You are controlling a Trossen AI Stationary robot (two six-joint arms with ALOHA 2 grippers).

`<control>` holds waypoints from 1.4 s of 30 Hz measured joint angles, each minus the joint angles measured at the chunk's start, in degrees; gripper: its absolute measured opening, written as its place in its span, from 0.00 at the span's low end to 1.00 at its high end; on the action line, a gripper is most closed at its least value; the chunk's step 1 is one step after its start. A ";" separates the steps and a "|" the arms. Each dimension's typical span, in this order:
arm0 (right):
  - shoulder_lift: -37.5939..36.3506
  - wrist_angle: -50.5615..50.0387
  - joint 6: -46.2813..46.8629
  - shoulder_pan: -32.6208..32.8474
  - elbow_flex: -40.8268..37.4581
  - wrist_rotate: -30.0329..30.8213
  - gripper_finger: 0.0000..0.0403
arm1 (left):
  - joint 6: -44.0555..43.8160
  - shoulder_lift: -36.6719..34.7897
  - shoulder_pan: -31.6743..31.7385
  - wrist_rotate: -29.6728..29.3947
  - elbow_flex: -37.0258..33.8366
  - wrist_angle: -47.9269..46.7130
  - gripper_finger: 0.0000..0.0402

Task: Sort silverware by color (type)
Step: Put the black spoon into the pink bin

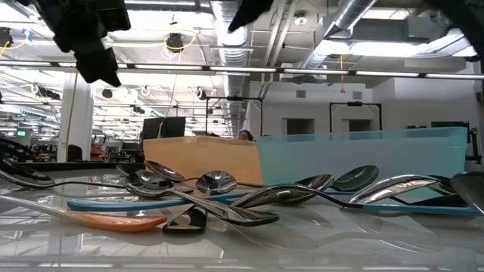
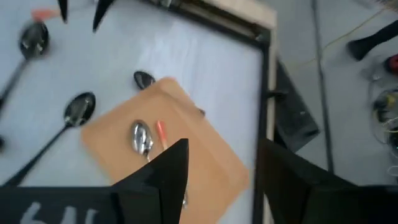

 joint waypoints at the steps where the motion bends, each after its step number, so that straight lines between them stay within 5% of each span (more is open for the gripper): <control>1: -1.81 -1.27 0.48 -0.08 0.01 0.01 0.49 | -0.74 0.75 -1.31 -0.45 0.02 0.55 0.34; 17: -23.81 -12.01 16.35 0.68 -0.02 0.36 0.49 | -5.58 14.61 -15.30 -5.50 0.04 5.41 0.34; 27: -25.74 -18.51 19.01 2.49 -0.04 0.38 0.49 | -0.93 27.22 -19.46 -7.88 0.07 17.51 0.34; 42: -25.77 -20.94 18.99 2.49 -0.04 0.38 0.49 | -0.16 41.31 -20.14 -3.63 0.13 25.39 0.34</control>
